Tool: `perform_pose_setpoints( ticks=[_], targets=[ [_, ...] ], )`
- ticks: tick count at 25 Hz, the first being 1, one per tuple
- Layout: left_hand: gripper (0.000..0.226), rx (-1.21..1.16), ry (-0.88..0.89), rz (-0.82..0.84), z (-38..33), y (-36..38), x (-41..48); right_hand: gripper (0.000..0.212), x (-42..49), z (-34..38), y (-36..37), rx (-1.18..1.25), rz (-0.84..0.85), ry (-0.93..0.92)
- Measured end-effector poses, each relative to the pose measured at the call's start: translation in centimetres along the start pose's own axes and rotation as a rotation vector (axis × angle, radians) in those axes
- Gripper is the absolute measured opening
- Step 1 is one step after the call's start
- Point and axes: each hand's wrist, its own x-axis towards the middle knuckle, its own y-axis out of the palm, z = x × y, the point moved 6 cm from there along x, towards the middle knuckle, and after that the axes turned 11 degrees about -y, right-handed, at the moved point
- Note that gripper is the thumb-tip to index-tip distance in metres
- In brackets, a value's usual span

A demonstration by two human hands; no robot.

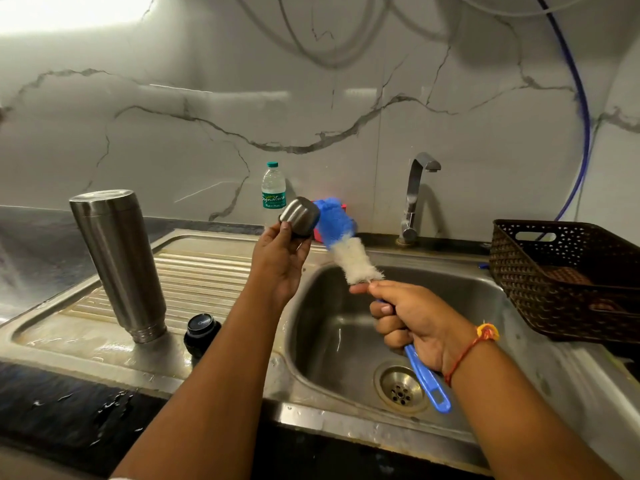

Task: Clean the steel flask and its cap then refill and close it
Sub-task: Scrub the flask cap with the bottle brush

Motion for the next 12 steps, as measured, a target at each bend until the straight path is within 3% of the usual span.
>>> perform_pose_setpoints(
  ticks=[3, 7, 12],
  targets=[
    [0.019, -0.074, -0.012, 0.018, 0.5, -0.2, 0.4, 0.030, -0.2, -0.5, 2.1, 0.198, 0.151, 0.081],
    [0.028, 0.076, -0.022, 0.105, 2.6, 0.5, 0.5, 0.030, -0.5, -0.4, 3.4, 0.524, 0.246, 0.161],
    [0.023, 0.093, 0.057, 0.131, 2.1, 0.5, 0.7, 0.029, -0.9, -0.5, 4.0, 0.656, 0.346, 0.226]
  ],
)
